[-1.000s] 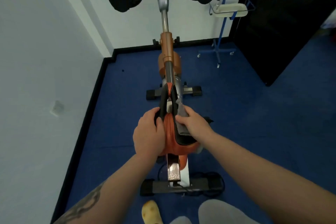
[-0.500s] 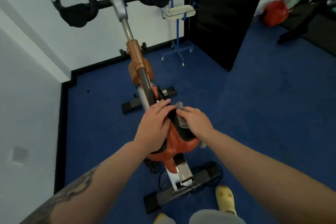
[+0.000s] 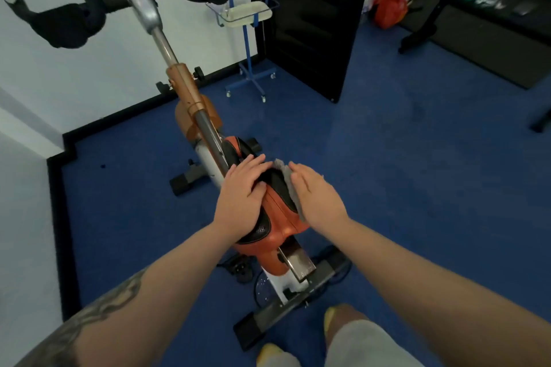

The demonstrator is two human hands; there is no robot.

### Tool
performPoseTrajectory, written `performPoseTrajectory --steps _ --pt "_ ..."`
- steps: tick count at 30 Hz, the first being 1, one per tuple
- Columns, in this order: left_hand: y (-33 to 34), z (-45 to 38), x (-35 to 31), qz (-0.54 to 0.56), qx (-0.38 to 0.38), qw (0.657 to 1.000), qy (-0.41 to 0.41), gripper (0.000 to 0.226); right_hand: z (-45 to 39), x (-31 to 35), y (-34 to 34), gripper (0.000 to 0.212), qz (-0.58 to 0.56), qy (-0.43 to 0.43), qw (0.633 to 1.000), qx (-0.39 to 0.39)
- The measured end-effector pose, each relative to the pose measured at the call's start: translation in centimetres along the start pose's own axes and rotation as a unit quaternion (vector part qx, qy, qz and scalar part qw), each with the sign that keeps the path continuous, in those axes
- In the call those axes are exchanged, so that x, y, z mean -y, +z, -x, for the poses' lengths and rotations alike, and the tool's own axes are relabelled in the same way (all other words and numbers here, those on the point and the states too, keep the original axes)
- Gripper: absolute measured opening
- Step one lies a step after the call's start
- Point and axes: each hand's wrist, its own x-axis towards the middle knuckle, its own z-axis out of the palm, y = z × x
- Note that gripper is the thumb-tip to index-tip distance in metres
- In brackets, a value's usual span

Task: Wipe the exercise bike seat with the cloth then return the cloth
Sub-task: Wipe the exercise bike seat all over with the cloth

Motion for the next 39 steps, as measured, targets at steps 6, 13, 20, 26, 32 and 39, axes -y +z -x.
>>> performPoseTrajectory --steps 6,13,20,26,32,39 --pt "0.2 0.7 0.2 0.061 -0.059 0.995 -0.043 0.042 5.4 0.1 2.0 0.054 0.182 -0.175 0.967 -0.038" --pt "0.1 1.1 -0.4 0.089 -0.081 0.988 -0.095 0.037 -1.7 1.3 -0.2 0.051 0.109 -0.064 0.990 0.058" --pt "0.1 1.1 -0.2 0.050 -0.070 0.992 -0.093 0.038 3.1 0.1 1.3 0.063 0.248 -0.097 0.964 -0.007" --pt "0.3 0.7 0.0 0.040 -0.070 0.994 -0.072 0.037 -1.1 0.5 0.3 0.048 0.102 -0.018 0.994 0.032" --pt "0.1 1.0 0.2 0.069 -0.057 0.995 -0.050 0.041 1.9 1.0 2.3 0.050 -0.022 0.049 0.993 -0.101" --pt "-0.7 -0.3 1.1 0.096 0.039 0.995 -0.013 0.042 3.2 2.8 4.6 0.053 -0.127 0.149 0.960 -0.199"
